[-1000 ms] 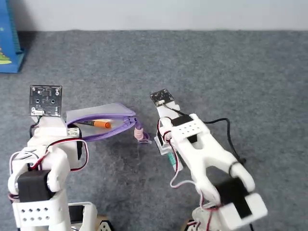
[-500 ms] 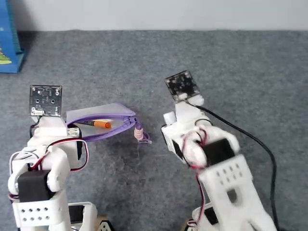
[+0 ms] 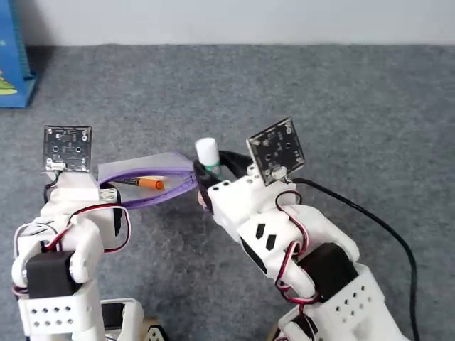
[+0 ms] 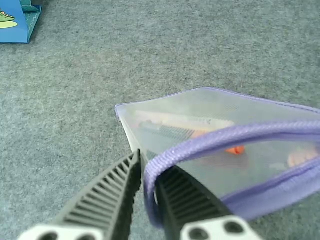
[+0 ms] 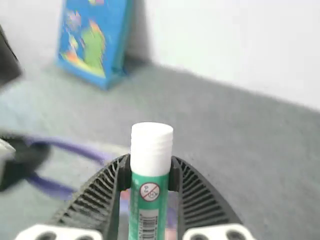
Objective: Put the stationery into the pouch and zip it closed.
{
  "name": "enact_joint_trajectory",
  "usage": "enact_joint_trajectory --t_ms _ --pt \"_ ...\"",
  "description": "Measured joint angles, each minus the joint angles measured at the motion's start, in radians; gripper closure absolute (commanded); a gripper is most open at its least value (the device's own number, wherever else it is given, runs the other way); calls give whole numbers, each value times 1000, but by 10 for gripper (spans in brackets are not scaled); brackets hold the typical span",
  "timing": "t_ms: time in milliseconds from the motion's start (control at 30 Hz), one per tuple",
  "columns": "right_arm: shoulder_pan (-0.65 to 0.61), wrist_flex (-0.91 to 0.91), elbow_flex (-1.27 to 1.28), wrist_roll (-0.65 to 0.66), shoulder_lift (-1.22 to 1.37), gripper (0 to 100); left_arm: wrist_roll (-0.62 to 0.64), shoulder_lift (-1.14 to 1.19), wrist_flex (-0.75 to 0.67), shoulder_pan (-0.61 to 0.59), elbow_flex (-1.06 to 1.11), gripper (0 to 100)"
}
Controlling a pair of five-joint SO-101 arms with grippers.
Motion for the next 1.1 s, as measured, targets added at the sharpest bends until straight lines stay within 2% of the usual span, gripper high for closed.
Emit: enact_joint_trajectory --t_ms 133,467,1100 --pt "-37 -178 69 -37 -6 991 0 0 0 0 0 987" --pt "-101 -766 410 -48 -6 991 0 0 0 0 0 987" --pt "-129 -1284 675 -48 -6 991 0 0 3 0 0 987"
